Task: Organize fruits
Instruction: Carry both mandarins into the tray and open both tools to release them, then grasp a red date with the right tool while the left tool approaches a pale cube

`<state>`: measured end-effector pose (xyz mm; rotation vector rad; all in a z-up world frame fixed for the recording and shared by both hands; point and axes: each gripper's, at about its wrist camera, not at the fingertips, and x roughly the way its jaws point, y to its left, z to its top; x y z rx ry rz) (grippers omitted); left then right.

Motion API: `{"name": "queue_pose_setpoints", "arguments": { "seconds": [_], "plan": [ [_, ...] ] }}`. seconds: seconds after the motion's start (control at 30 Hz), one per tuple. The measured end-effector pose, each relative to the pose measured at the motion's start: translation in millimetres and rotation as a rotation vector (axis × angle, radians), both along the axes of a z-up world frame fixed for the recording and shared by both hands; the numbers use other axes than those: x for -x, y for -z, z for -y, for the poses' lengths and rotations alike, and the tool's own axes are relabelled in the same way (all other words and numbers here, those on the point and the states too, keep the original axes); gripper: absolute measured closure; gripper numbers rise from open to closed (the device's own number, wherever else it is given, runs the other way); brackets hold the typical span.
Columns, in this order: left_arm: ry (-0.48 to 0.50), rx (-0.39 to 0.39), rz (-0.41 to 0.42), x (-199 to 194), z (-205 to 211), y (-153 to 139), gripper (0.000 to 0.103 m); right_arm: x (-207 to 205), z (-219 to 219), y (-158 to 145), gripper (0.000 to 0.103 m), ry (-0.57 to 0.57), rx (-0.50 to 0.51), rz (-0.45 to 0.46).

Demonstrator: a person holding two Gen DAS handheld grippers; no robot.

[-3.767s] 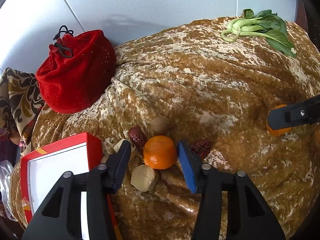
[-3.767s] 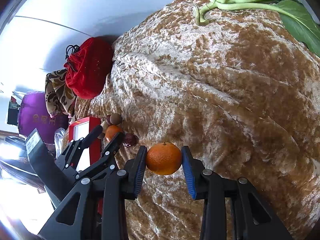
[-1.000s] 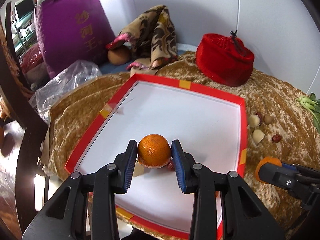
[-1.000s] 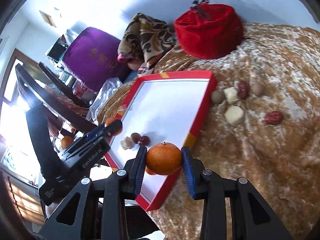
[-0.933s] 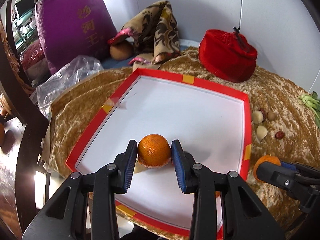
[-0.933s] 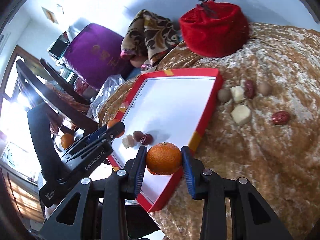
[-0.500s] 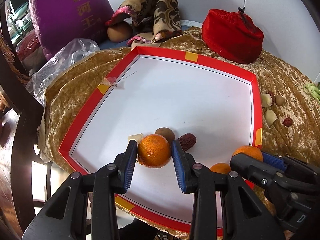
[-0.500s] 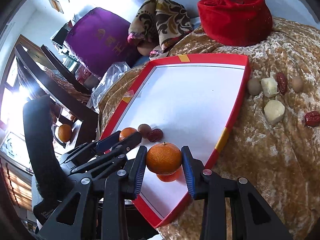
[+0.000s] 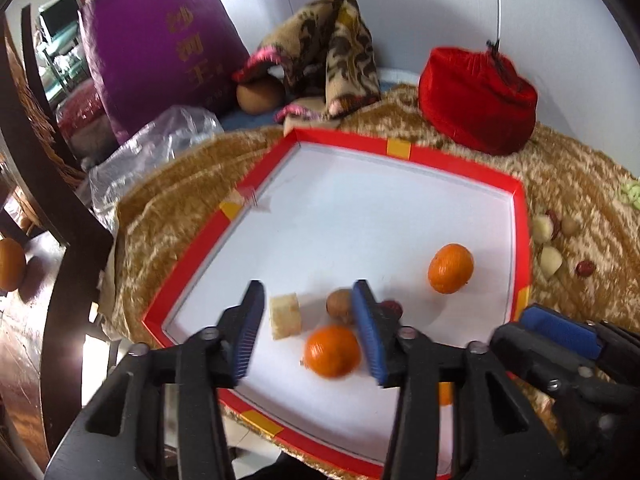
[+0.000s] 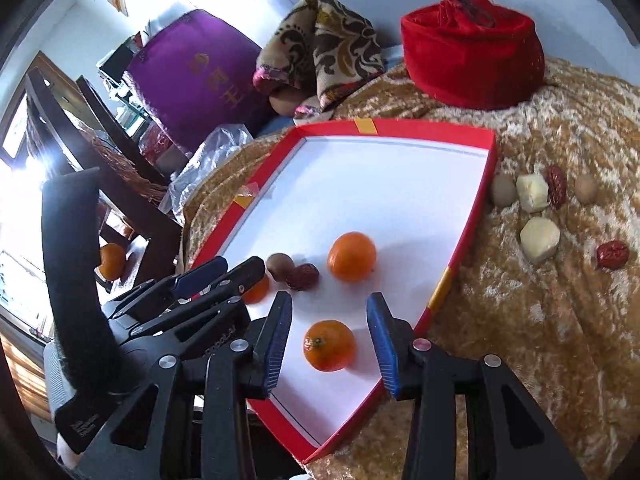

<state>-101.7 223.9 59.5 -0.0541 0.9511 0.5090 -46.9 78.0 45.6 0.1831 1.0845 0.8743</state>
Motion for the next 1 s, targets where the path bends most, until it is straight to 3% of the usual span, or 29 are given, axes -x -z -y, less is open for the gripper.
{"name": "queue_pose_setpoints", "arguments": {
  "seconds": [0.17, 0.33, 0.6, 0.7, 0.87, 1.0],
  "plan": [
    [0.047, -0.024, 0.090, -4.5, 18.4, -18.4, 0.040, -10.8, 48.0, -29.8, 0.060, 0.088, -0.040, 0.049],
    [0.101, -0.019, 0.116, -16.8, 41.3, -24.8, 0.039, -26.5, 123.8, -55.6, 0.056, 0.245, -0.013, 0.095],
    [0.262, -0.049, 0.093, -32.5, 95.4, -19.8, 0.039, -38.2, 212.6, -56.3, 0.056, 0.370, -0.004, -0.007],
    [0.308, -0.057, 0.072, -35.9, 107.5, -15.4, 0.039, -42.8, 223.6, -42.5, 0.056, 0.377, -0.025, -0.077],
    [0.428, 0.076, -0.007, -41.5, 130.0, 5.1, 0.039, -58.7, 214.3, -19.5, 0.056, 0.362, -0.062, -0.197],
    [0.437, 0.059, -0.058, -51.6, 133.7, 23.7, 0.039, -65.7, 202.3, -13.7, 0.056, 0.365, -0.046, -0.208]
  ]
}}
